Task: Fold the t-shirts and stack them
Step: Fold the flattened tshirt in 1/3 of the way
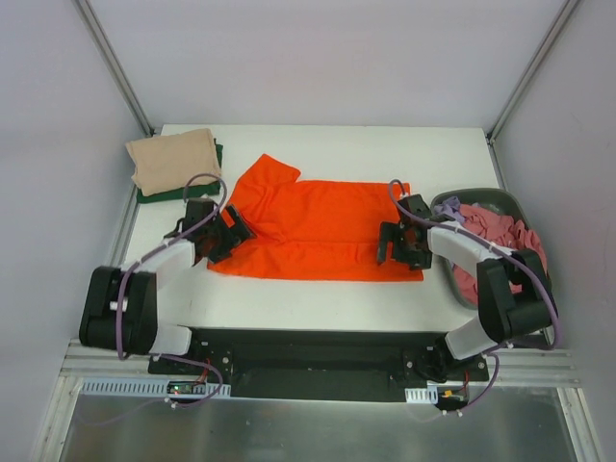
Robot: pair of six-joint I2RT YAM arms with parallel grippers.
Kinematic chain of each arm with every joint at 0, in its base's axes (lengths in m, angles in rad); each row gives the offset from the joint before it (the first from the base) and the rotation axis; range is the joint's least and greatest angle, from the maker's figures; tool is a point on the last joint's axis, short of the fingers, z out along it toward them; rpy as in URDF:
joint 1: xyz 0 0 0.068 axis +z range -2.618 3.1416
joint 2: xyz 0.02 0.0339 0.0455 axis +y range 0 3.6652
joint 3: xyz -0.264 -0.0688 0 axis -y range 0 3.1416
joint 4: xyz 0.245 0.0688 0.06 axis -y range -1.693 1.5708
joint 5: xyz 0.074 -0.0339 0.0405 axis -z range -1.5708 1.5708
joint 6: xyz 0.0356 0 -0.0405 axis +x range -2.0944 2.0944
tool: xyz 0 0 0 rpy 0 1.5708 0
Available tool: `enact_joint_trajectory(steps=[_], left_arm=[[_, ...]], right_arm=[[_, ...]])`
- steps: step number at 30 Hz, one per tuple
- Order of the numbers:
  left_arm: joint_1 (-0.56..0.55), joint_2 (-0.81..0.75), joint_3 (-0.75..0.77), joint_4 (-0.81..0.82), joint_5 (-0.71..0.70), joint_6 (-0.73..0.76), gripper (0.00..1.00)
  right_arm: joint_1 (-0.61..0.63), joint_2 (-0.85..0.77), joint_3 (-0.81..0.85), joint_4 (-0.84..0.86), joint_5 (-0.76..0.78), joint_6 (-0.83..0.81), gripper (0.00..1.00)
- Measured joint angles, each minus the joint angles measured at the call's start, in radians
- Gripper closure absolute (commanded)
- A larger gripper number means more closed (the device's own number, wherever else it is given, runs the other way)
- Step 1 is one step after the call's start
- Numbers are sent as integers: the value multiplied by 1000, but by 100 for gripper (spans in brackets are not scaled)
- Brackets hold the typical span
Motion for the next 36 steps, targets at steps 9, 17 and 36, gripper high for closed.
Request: enact_joint_trajectory(steps=[9,17,36], left_arm=[[0,-559,-341,-136,-18,-77,1],[-27,-673,-271,-223,-19,-98,1],[-258,214,337,-184,-39,-48,1]], right_arm=[[1,-173,-154,2,-2,12,4],[0,-223,-177,6,-56,-18,4],[-57,-510,-266,34,10,-20,4]])
